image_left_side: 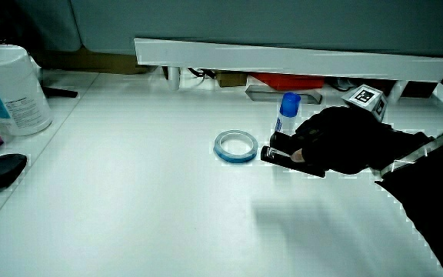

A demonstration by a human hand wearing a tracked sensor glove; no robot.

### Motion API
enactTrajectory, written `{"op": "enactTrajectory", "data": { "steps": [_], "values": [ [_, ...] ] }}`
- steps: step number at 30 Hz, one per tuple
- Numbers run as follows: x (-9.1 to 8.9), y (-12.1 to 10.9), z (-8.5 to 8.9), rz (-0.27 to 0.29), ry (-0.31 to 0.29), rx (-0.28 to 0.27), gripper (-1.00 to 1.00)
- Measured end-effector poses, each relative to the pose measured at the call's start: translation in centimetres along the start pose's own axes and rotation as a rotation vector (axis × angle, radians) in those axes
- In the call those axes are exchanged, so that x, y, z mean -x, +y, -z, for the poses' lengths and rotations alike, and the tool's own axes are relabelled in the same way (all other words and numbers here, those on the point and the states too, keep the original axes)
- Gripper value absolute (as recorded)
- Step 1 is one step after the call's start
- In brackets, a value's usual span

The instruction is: Place stapper

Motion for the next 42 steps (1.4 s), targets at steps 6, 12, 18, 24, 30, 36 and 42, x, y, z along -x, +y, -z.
{"op": "enactTrajectory", "data": {
  "steps": [6,12,18,24,30,36,42],
  "values": [
    [-3.2,0.5,0.1,0.101,-0.002,-0.010,0.00],
    [-5.5,0.6,0.7,0.157,0.012,-0.005,0.00],
    [-7.4,0.6,1.4,0.206,0.024,-0.001,0.00],
    [-9.2,0.8,2.5,0.244,0.024,0.007,0.00],
    [-8.9,0.7,2.5,0.233,0.027,0.001,0.00],
    [-9.3,0.5,2.7,0.250,0.026,0.015,-0.27],
    [-7.3,-1.3,1.3,0.240,0.050,0.093,-0.67]
  ]
}}
